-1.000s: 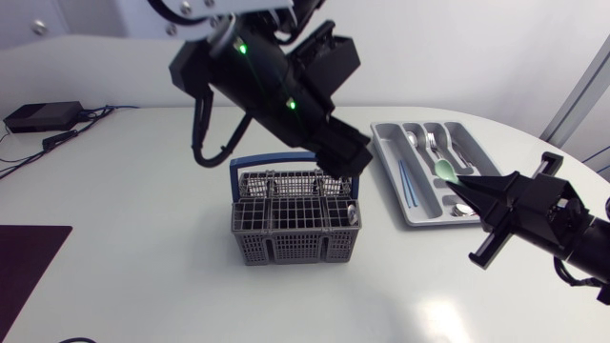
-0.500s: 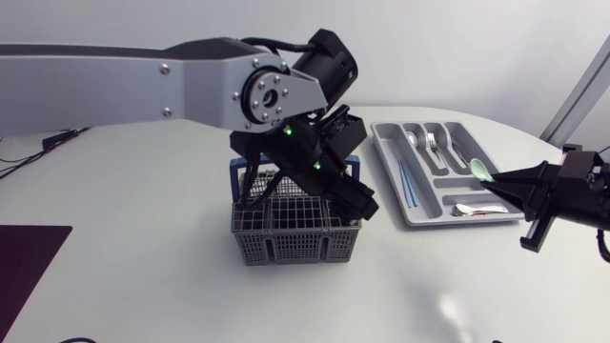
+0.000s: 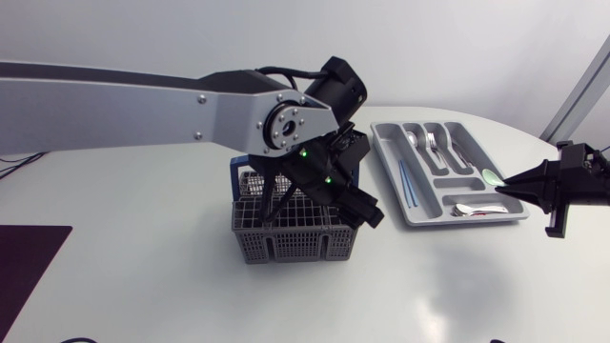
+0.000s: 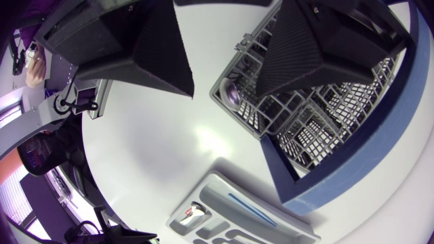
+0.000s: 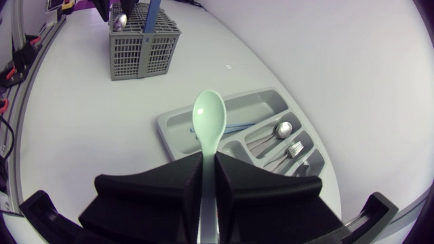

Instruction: Unload the cutlery basket into the drawer organizer.

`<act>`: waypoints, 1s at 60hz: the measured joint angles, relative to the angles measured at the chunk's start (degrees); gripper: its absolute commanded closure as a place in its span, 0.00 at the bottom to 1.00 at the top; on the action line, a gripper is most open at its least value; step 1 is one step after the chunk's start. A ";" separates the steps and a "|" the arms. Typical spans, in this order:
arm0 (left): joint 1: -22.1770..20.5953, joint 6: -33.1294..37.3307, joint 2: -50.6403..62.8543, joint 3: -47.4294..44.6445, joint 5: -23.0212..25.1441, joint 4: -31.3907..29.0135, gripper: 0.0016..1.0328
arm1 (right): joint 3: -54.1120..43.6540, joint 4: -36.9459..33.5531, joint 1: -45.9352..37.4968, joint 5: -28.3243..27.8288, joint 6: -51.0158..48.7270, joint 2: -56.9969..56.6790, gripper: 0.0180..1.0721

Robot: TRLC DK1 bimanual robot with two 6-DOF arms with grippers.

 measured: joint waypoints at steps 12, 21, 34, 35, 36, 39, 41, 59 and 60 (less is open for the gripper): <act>-1.11 -1.07 -0.24 -4.07 -4.15 6.01 0.37 | 5.27 -0.31 0.00 1.07 -0.74 5.77 0.95; -3.13 -1.73 -3.10 -9.25 -8.63 12.61 0.41 | 6.05 -0.31 0.00 1.60 -0.76 8.50 0.95; -4.33 -2.54 -5.25 -11.63 -11.37 14.84 0.41 | 6.05 -0.15 0.00 1.92 -0.76 11.23 0.95; -4.35 -2.56 -5.33 -11.63 -11.58 14.97 0.41 | 6.05 -0.11 0.00 1.92 -0.76 11.41 0.95; -4.42 -2.54 -5.46 -11.63 -11.72 15.10 0.41 | 6.05 0.00 0.00 1.95 -0.76 11.56 0.95; -4.59 -2.60 -5.73 -11.65 -12.13 15.41 0.41 | 6.05 0.52 0.00 2.08 -0.81 11.89 0.95; -4.74 -2.73 -5.88 -11.76 -12.48 15.85 0.42 | 6.05 1.25 0.00 2.43 -0.81 12.13 0.95; -6.08 -2.75 -6.03 -13.16 -13.97 18.18 0.51 | 8.41 2.69 0.02 5.62 -1.99 15.67 0.95; -6.19 -2.73 -6.03 -13.20 -14.03 18.18 0.52 | 8.74 2.71 0.02 5.70 -2.03 15.85 0.95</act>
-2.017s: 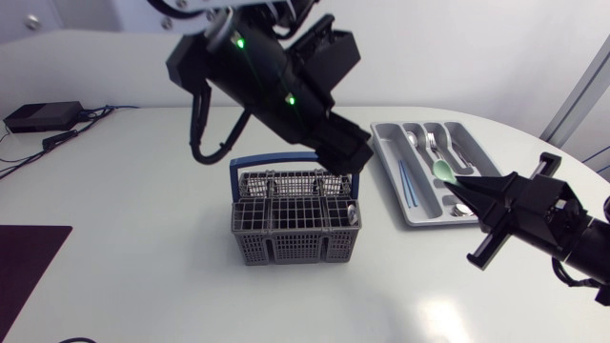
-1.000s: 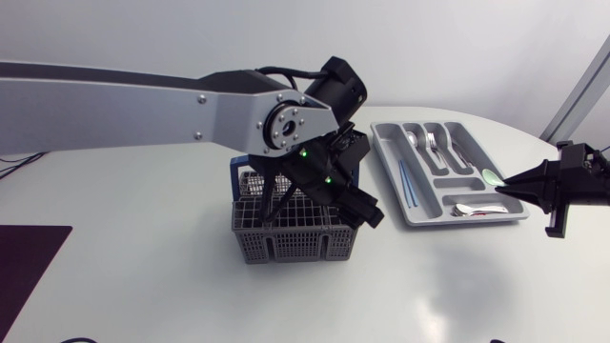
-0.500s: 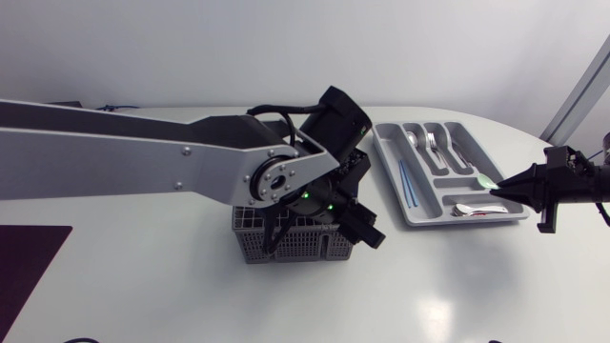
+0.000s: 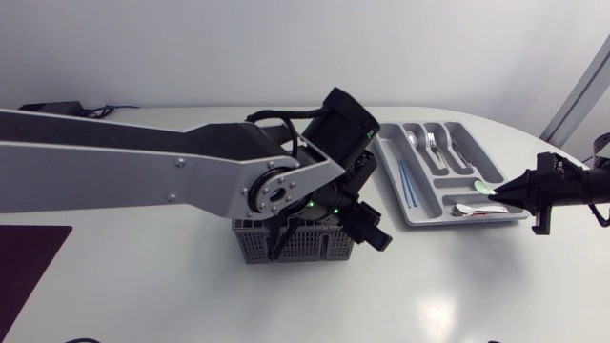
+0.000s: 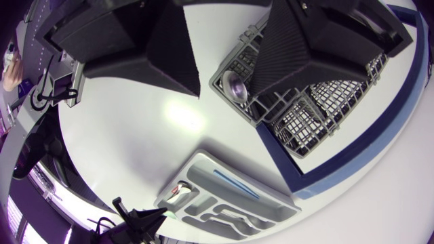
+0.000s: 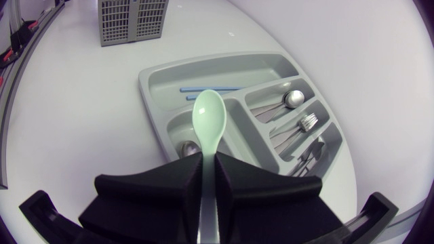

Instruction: Unload the cutlery basket into the drawer organizer.

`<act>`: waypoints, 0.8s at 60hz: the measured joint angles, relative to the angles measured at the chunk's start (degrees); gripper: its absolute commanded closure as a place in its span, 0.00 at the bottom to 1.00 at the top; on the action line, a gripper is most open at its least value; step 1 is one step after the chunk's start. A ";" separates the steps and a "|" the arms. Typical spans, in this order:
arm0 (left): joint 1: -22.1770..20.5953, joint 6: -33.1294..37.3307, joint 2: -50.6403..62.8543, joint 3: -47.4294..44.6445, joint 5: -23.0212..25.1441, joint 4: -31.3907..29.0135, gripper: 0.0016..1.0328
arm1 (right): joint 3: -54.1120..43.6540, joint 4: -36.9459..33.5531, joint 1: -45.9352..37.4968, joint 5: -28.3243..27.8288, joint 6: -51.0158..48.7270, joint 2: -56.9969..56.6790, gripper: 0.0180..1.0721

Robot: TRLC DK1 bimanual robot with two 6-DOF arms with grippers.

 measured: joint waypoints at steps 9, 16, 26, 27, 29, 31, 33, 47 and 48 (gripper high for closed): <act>-0.26 -0.02 0.00 -0.26 -0.61 0.50 0.61 | 2.12 0.07 0.04 0.81 0.00 0.17 0.95; -0.39 0.00 0.00 -0.35 -1.27 1.62 0.71 | 3.80 0.09 0.04 1.46 -0.02 0.98 0.95; -0.46 0.00 0.00 -0.94 -1.42 2.43 0.82 | 6.14 0.11 0.04 3.50 -0.09 4.07 0.95; -0.46 -0.02 0.00 -0.96 -1.42 2.45 0.84 | 6.43 0.09 0.04 3.80 -0.17 4.44 0.95; -0.48 -0.02 0.00 -0.96 -1.40 2.45 0.86 | 6.78 0.09 0.04 4.20 -0.35 5.03 0.95; -0.48 0.00 0.00 -0.96 -1.42 2.45 0.88 | 7.13 0.09 0.07 4.33 -0.50 5.44 0.95; -0.52 -0.02 0.00 -0.96 -1.42 2.54 0.89 | 7.58 0.09 0.11 4.81 -0.90 5.90 0.95; -0.90 0.00 -0.59 -1.14 -1.40 2.67 0.90 | 9.05 0.11 2.10 9.51 -2.89 7.65 0.95; -0.90 0.00 -0.74 -1.29 -1.38 2.78 0.90 | 9.09 0.11 2.40 10.01 -3.10 7.82 0.95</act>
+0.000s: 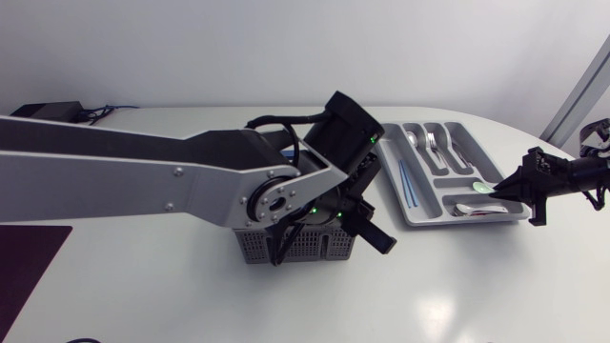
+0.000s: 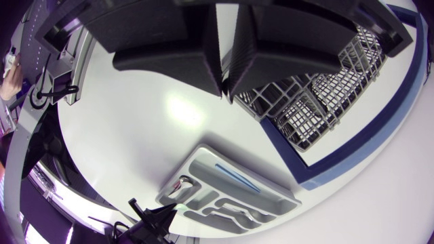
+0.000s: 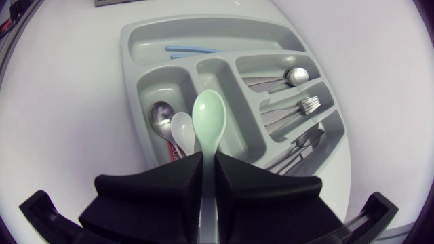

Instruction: Unload the cutlery basket into the drawer organizer.

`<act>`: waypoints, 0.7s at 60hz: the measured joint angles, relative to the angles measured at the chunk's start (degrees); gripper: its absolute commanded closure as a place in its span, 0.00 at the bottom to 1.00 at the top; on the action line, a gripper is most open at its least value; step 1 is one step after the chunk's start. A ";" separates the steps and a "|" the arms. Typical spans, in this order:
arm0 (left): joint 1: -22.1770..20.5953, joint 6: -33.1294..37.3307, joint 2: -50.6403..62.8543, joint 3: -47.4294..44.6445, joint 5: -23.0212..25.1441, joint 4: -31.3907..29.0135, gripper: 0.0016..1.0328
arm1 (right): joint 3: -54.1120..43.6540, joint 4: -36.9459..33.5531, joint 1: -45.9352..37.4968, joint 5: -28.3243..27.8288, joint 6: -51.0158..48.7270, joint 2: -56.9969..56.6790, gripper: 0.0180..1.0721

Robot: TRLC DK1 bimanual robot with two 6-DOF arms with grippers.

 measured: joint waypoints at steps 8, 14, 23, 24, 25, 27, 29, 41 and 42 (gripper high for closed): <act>0.00 0.00 -1.03 -0.87 0.15 0.63 0.90 | -0.02 0.57 2.03 2.89 -1.25 0.74 0.95; 0.00 0.00 -1.90 -1.55 0.17 0.74 0.90 | -0.26 2.27 3.37 4.31 -1.99 0.85 0.95; 0.00 0.00 -3.82 -2.58 0.63 1.11 0.90 | -2.05 5.07 4.68 6.21 -4.09 0.85 0.95; 0.00 0.00 -4.00 -2.71 0.68 1.18 0.90 | -2.34 5.20 4.81 6.45 -4.28 0.85 0.95; 0.00 0.00 -4.15 -2.78 0.85 1.22 0.90 | -2.73 5.46 4.87 6.84 -4.52 0.85 0.95; 0.00 0.00 -4.39 -2.82 1.20 1.36 0.90 | -3.43 5.99 5.14 7.37 -4.70 0.85 0.94; 0.00 0.00 -4.70 -3.02 1.46 1.77 0.90 | -4.26 6.51 5.31 7.80 -5.11 0.85 0.94; 0.02 -0.04 -5.84 -3.96 3.52 3.52 0.90 | -8.74 10.73 6.64 8.98 -5.97 -0.04 0.58; 0.09 -0.07 -5.90 -4.00 3.69 3.63 0.90 | -8.98 10.99 6.69 8.98 -5.97 -0.35 0.56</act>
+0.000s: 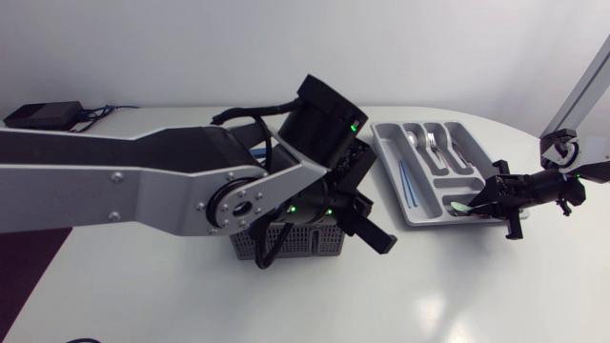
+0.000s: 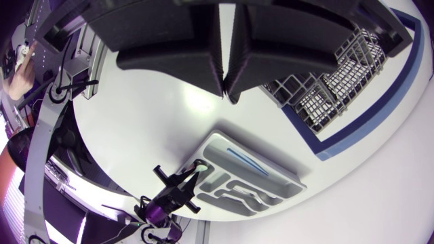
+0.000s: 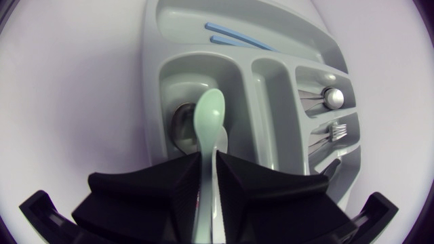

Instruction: Unload the cutlery basket into the drawer organizer.

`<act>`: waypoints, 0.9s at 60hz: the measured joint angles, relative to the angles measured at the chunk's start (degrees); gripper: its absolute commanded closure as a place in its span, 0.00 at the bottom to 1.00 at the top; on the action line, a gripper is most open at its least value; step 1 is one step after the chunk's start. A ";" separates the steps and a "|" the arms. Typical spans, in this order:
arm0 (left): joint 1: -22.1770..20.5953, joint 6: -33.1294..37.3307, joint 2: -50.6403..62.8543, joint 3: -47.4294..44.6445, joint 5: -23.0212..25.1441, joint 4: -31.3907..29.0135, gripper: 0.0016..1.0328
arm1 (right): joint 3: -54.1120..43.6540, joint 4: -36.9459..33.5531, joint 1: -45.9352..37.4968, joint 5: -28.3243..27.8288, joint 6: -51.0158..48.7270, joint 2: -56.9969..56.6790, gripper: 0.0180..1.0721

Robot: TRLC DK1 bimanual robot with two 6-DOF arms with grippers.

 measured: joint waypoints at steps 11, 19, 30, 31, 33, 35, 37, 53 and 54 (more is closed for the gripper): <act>0.83 -0.70 -0.87 -0.46 2.38 0.55 0.90 | -0.59 -0.79 0.28 -0.04 -0.61 -2.25 0.47; 1.22 -1.20 -1.84 -0.55 2.89 0.55 0.90 | -0.59 -2.08 -0.50 -1.57 -1.22 -4.96 0.45; 1.46 -1.33 -4.09 -0.63 4.09 0.55 0.90 | -0.66 -4.02 -2.78 -6.12 -1.22 -11.96 0.43; 1.51 -1.44 -4.33 -0.66 4.26 0.55 0.90 | -0.72 -4.02 -2.95 -6.43 -1.25 -12.63 0.43; 1.62 -1.55 -4.76 -0.72 4.61 0.57 0.90 | -0.96 -4.13 -3.23 -7.06 -1.25 -13.94 0.43; 1.90 -1.73 -5.35 -0.79 5.46 0.57 0.90 | -1.46 -4.15 -3.54 -7.85 -1.22 -15.39 0.43; 2.27 -2.16 -5.79 -0.87 6.10 0.61 0.90 | -1.99 -4.26 -3.76 -8.07 -1.22 -16.63 0.43; 7.13 -4.24 -6.71 -1.03 13.09 0.13 0.90 | -9.22 -5.49 -3.87 -11.58 -1.27 -23.69 0.43; 7.23 -4.24 -6.82 -1.05 13.33 -0.02 0.90 | -9.60 -5.86 -3.87 -11.96 -1.27 -24.15 0.43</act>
